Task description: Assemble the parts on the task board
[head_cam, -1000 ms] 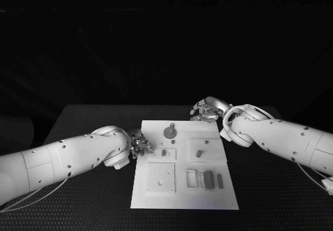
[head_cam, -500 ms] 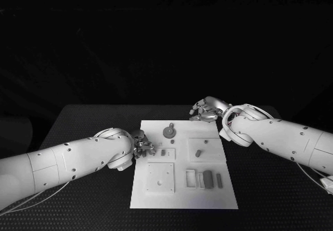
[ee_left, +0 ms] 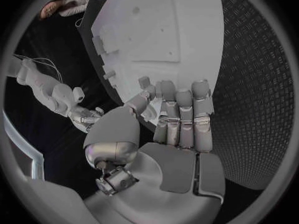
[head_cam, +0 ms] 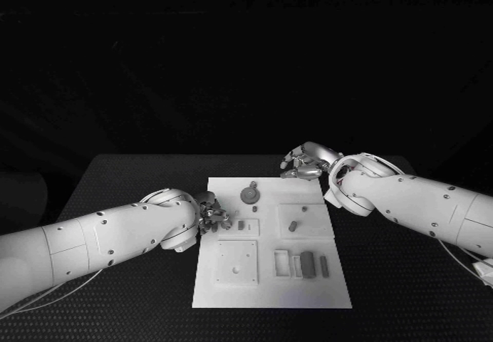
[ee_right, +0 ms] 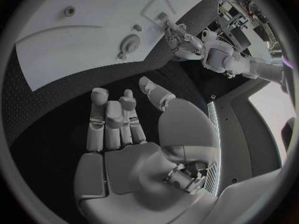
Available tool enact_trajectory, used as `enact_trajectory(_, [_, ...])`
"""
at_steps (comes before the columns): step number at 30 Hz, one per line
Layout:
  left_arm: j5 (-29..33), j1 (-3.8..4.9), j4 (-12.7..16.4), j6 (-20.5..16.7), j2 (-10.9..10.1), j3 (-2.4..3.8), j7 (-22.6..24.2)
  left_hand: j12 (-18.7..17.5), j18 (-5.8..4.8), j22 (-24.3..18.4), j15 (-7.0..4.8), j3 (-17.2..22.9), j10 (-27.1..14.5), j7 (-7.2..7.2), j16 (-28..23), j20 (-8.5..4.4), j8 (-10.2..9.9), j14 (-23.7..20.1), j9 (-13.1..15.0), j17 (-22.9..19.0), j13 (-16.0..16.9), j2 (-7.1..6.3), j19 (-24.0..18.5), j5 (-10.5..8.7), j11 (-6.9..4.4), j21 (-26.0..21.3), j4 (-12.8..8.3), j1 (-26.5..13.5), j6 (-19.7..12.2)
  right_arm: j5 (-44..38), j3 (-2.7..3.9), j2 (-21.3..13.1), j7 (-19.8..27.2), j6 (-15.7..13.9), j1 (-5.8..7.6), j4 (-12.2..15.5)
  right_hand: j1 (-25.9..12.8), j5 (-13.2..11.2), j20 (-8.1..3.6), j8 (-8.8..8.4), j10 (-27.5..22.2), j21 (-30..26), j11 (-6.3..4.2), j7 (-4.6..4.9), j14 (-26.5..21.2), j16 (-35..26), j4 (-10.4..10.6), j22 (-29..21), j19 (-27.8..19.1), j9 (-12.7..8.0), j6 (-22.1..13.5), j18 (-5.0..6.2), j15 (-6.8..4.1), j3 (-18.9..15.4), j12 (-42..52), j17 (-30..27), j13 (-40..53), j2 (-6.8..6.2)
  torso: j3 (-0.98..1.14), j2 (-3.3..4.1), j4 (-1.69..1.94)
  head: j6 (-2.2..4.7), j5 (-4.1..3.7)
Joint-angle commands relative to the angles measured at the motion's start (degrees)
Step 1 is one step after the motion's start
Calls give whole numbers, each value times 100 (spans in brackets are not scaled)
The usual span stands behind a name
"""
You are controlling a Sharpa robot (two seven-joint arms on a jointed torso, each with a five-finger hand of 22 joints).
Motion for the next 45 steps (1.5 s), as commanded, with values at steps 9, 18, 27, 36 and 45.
enact_trajectory(9, [-251,-25,0,254,0,-23,-206,148,266,143,-79,26,64,-79,129,-84,479,40,-5,60,70,41,44,66,-77,146,12,-53,115,-15,2,-4,51,82,-3,9,-8,15,-22,-38,-26,-41,5,127,-24,-20,-48,88,24,8,95,84,4,-5,11,-10,-7,51,-1,-2,9,-23,2])
enact_trajectory(18, [-312,-25,3,215,-15,-24,-241,267,266,143,-116,30,67,-107,226,-120,580,51,-1,96,129,38,57,106,-106,270,15,-83,136,-15,2,-4,53,86,-3,2,-8,15,-21,-39,-27,-42,5,127,-24,-20,-50,88,24,9,95,84,4,-5,12,-11,-8,52,-1,-2,3,-34,8])
enact_trajectory(27, [-331,-26,-1,312,-9,-25,-258,295,265,142,-126,33,64,-113,248,-129,608,52,-1,101,141,37,56,127,-112,303,17,-93,137,-15,2,-2,54,89,-5,3,-9,15,-21,-40,-28,-43,5,127,-24,-21,-51,88,24,10,95,84,4,-5,12,-11,-10,54,2,-1,2,-26,6])
enact_trajectory(36, [-361,-27,2,471,-4,-27,-324,312,264,141,-129,33,63,-116,259,-133,623,51,-2,104,148,39,52,130,-115,321,21,-105,135,-15,2,-2,55,89,-7,3,-9,15,-20,-40,-28,-44,5,127,-25,-21,-53,88,24,11,95,84,4,-6,13,-11,-11,55,4,-2,1,-37,7])
enact_trajectory(45, [-407,-29,-12,463,-1,-29,-344,321,262,140,-131,32,55,-116,265,-136,632,45,-5,105,151,40,45,129,-115,334,25,-116,129,-15,2,-6,56,90,-7,3,-10,15,-20,-41,-28,-45,5,127,-25,-21,-54,89,24,11,96,84,4,-6,14,-11,-12,55,3,1,1,-45,10])
